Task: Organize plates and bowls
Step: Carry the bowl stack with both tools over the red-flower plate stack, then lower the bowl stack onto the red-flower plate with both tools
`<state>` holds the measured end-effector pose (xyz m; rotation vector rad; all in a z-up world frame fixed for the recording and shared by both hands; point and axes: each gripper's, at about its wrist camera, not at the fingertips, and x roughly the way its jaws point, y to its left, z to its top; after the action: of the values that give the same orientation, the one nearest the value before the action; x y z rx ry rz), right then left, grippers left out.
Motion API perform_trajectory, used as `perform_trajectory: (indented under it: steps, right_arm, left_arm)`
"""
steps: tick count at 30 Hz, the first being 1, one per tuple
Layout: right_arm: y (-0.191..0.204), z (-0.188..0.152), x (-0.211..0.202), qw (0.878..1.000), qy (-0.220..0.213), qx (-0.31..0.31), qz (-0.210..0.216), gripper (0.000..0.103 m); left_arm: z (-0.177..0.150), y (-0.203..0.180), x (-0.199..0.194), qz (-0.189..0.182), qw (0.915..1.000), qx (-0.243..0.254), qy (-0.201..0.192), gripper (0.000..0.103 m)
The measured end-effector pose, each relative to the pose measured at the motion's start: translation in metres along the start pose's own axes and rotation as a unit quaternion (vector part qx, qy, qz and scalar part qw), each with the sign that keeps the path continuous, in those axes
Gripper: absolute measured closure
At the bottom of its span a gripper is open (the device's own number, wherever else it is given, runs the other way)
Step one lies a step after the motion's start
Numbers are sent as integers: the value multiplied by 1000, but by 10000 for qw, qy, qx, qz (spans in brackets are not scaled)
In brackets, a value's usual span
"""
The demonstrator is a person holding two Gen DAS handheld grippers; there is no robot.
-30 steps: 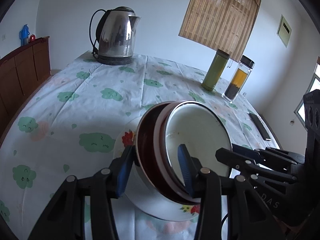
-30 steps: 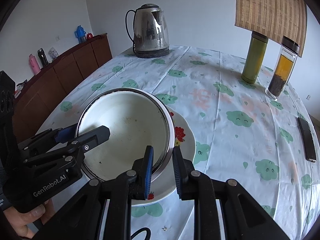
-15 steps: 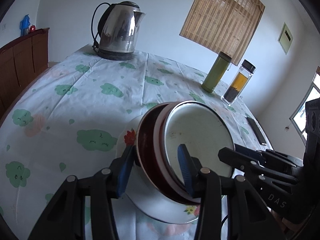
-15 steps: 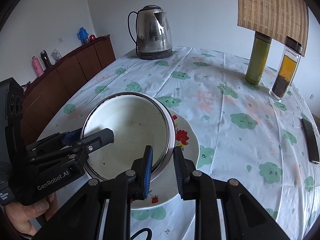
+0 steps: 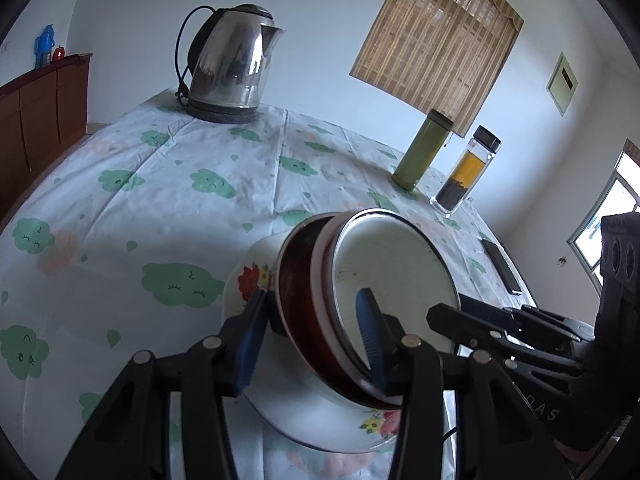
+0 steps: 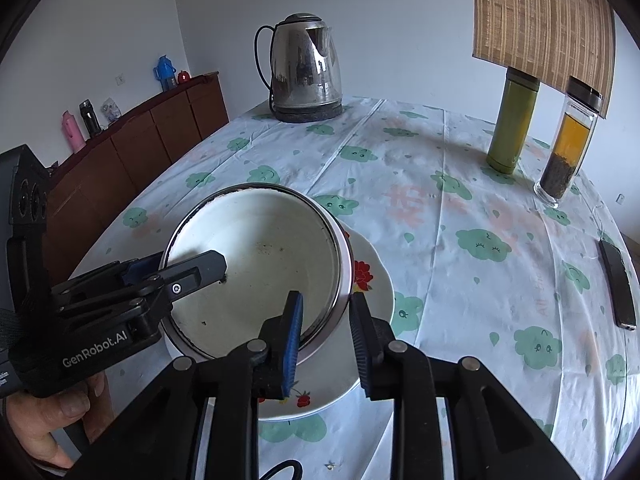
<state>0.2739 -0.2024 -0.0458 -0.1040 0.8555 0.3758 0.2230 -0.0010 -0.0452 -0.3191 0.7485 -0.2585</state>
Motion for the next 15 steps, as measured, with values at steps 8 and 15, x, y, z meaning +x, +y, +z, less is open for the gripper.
perform_trajectory:
  steps: [8,15]
  right_arm:
    - [-1,-1,0,10000,-32,18,-1,76]
    - [-2,0,-1,10000,-59,22,15,74]
  left_arm:
    - [0,-3,-1,81,9998,162,-90,58]
    - [1,-2,-2,86,9998,145,-130,58]
